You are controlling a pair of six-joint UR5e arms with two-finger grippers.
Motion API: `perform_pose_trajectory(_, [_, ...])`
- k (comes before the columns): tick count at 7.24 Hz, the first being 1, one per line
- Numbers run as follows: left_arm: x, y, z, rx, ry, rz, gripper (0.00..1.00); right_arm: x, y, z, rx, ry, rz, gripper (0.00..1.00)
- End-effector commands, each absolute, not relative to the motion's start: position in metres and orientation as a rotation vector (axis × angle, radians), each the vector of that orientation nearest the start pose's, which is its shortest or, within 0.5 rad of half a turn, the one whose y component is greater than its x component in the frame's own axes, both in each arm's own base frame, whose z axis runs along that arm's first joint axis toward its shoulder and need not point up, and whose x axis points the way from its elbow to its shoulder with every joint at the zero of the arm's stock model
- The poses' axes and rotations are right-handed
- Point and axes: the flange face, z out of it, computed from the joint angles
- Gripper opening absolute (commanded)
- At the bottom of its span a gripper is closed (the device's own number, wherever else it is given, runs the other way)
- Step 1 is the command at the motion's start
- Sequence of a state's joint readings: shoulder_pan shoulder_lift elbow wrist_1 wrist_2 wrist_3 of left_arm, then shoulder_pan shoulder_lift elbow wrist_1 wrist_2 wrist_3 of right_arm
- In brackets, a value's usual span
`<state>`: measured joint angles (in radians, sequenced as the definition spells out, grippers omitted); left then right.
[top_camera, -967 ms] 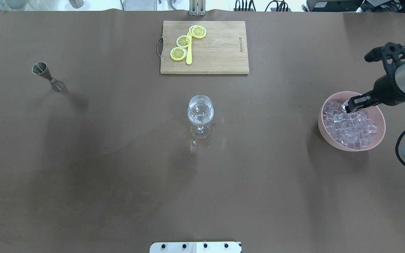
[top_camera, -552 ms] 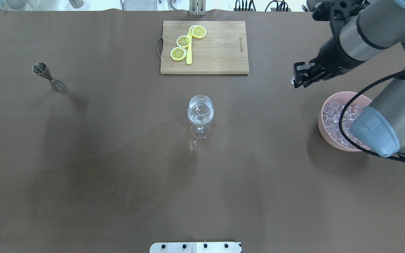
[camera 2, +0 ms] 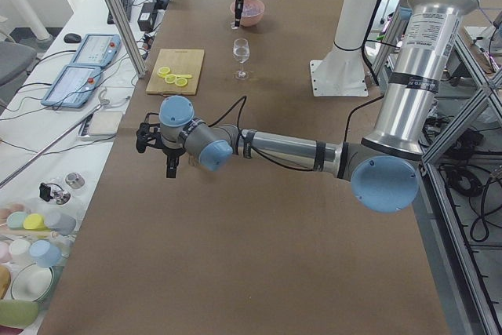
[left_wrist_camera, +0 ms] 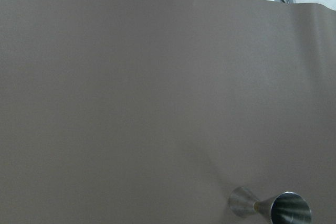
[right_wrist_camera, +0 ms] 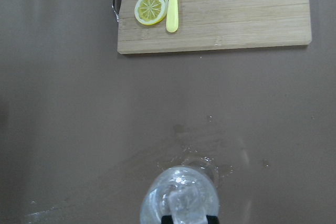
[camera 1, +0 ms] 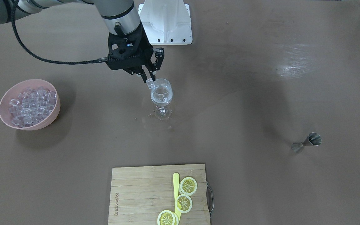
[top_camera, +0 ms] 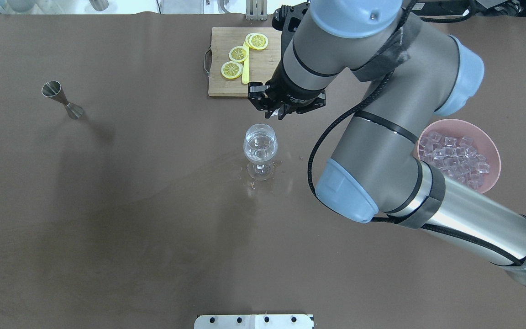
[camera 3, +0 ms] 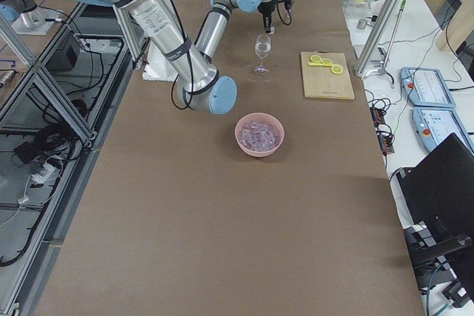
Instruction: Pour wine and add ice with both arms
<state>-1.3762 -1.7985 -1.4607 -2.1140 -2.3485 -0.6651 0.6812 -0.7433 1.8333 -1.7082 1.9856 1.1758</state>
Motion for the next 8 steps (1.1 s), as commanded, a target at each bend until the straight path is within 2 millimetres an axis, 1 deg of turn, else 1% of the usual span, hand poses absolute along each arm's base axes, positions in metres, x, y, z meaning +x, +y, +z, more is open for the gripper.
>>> perform_pose_trajectory(1, [0.055, -0.609, 0.523, 0.259, 0.942, -0.179, 0.99, -0.443, -0.459, 0.070, 0.135, -1.018, 0.085, 0.26])
perform_pose_trajectory(2, [0.056, -0.609, 0.522, 0.261, 0.943, -0.176, 0.99, -0.439, -0.458, 0.077, 0.140, -1.011, 0.097, 0.99])
perform_pose_trajectory(3, [0.055, -0.610, 0.521, 0.263, 0.944, -0.181, 0.99, -0.439, -0.457, 0.080, 0.146, -1.007, 0.084, 1.00])
perform_pose_trajectory(4, [0.056, -0.610, 0.520, 0.262, 0.945, -0.180, 0.99, -0.431, -0.451, 0.085, 0.146, -1.014, 0.077, 1.00])
perform_pose_trajectory(5, [0.055, -0.610, 0.520, 0.264, 0.945, -0.180, 0.99, -0.411, -0.451, 0.088, 0.154, -1.025, 0.086, 1.00])
perform_pose_trajectory(6, [0.055, -0.610, 0.521, 0.262, 0.943, -0.180, 0.99, -0.366, -0.475, 0.110, 0.130, -1.031, 0.113, 1.00])
perform_pose_trajectory(7, [0.055, -0.612, 0.520, 0.263, 0.942, -0.180, 0.99, -0.302, -0.499, 0.157, 0.151, -1.012, 0.035, 1.00])
perform_pose_trajectory(8, [0.055, -0.612, 0.519, 0.265, 0.941, -0.179, 0.99, -0.244, -0.524, 0.223, 0.175, -0.951, -0.028, 1.00])
